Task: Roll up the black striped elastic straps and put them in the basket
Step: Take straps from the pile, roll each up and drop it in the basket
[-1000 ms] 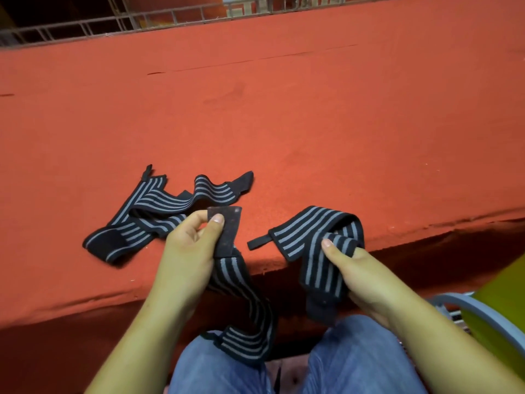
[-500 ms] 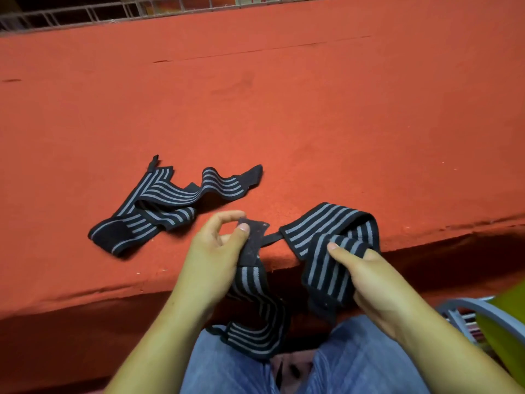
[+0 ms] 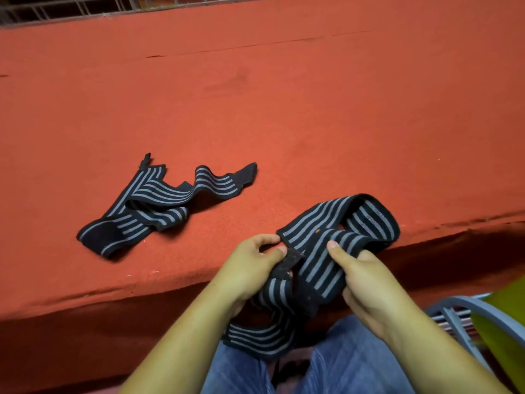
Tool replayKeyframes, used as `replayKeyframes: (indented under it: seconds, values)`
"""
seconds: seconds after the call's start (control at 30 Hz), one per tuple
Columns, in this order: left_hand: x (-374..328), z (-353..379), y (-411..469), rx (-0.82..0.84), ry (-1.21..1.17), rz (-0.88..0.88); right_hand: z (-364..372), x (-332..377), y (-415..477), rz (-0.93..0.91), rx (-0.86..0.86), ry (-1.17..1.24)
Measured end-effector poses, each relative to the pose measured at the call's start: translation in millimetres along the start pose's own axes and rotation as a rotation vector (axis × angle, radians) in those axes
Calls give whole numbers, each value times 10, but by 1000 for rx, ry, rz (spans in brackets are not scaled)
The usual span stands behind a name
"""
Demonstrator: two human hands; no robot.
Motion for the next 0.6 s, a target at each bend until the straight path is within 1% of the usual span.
replayKeyframes:
  seconds: [0.17, 0.23, 0.33, 0.4, 0.5, 0.53, 0.6]
  values:
    - [-52, 46, -159, 55, -31, 39, 195, 66, -230, -70, 152, 107]
    - [-38, 41, -211, 71, -66, 52, 237, -1, -293, -115, 193, 56]
    - [-89, -19, -332, 51, -202, 93, 272, -127, -361, -159, 256, -37]
    - [-118, -30, -401, 115, -294, 136, 291, -126, -420, -184, 281, -82]
    - [-175, 9, -576, 266, -313, 202, 378, -80, -558, -195, 343, -105]
    - [-188, 18, -630, 285, -314, 210, 409, -70, -607, -200, 370, -106]
    - [-213, -13, -724, 258, -319, 250, 468, -51, -711, -217, 406, -123]
Point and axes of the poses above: each hand's wrist, its own y-axis towards the middle knuckle, its own z-axis out of the palm, x = y × z, the point moved 6 cm from there along y, towards the middle knuckle, and after that the axes turned 10 degrees about x, right-handed, at the moved point
